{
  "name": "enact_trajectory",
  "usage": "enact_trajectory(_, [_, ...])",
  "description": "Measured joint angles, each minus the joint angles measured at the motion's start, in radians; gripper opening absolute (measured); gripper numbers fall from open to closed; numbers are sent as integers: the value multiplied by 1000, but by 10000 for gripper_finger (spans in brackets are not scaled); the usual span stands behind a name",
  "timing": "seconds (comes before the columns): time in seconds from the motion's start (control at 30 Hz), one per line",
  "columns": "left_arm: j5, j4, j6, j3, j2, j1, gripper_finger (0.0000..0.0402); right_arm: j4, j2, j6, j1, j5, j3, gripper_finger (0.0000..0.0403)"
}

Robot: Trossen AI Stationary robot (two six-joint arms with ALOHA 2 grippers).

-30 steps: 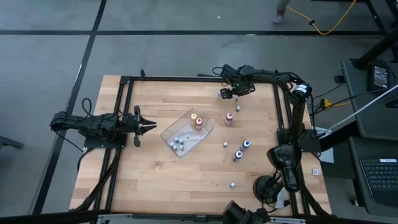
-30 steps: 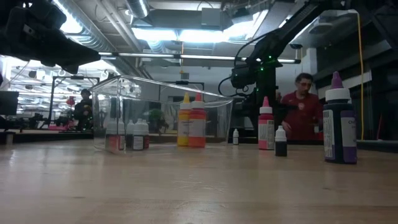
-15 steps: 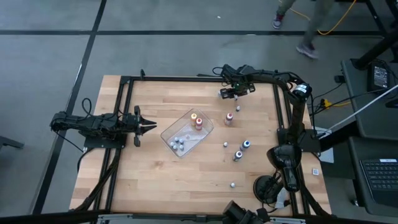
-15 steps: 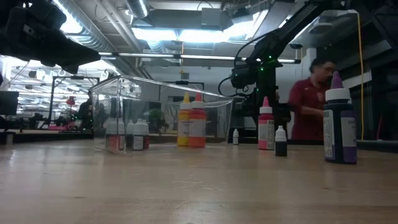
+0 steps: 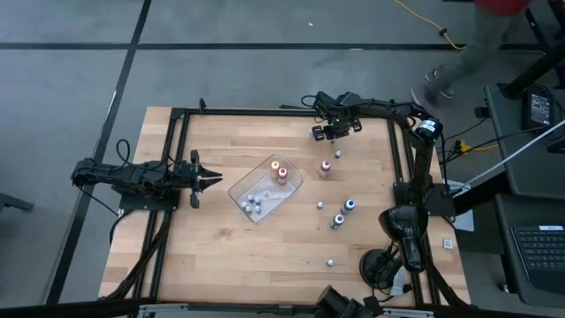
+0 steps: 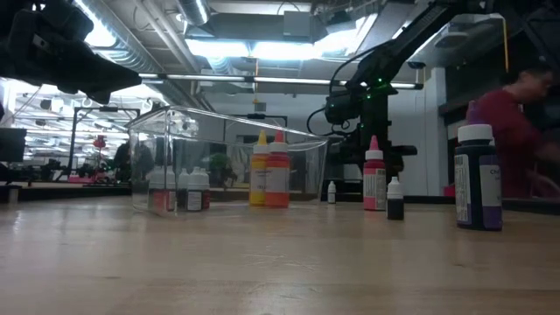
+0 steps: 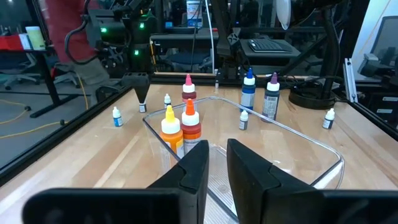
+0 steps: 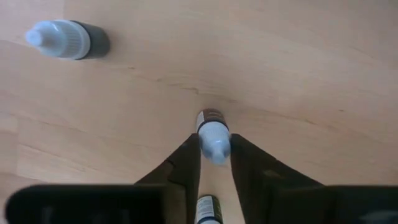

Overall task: Pick & Place food coloring
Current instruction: Put the top small black food coloring bottle into the transparent bin

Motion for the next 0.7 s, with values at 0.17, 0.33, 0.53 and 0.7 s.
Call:
enact_trajectory(0.17, [0,0,0,0,0,0,59,1,0,-5,0,2,0,56])
enact_trajectory(0.33, [0,0,0,0,0,0,54,-15,1,-40,10,3,34,58])
enact_trajectory(0.53, [0,0,0,0,0,0,53,-119,1,-111,38,9,168,61])
enact_trajectory(0.7, [0,0,0,0,0,0,58,-248,1,-186,71,12,322,57])
